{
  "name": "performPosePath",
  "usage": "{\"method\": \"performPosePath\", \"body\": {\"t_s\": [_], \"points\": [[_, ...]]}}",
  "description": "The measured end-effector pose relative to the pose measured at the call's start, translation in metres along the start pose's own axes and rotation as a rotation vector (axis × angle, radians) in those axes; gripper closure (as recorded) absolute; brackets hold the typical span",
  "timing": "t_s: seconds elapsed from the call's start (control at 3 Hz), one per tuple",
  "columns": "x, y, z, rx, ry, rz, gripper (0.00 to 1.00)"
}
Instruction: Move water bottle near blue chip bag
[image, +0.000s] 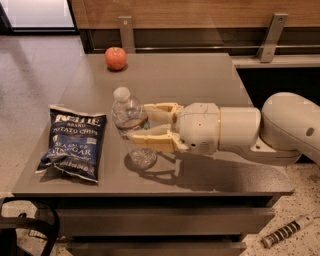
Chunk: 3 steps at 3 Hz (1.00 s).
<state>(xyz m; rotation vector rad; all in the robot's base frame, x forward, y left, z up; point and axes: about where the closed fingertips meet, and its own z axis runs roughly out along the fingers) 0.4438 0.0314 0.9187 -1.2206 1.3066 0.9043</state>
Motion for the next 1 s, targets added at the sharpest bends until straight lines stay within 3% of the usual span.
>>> {"method": "performPosePath", "body": {"t_s": [0.33,0.67,1.0], "points": [[-0.0011,0.0012,0.0017,-0.004,0.001,-0.002,0.07],[-0.0019,0.0021,0.0031,-0.007,0.001,-0.004,0.0],[-0.0019,0.0021,0.0031,-0.007,0.001,-0.004,0.0]]}}
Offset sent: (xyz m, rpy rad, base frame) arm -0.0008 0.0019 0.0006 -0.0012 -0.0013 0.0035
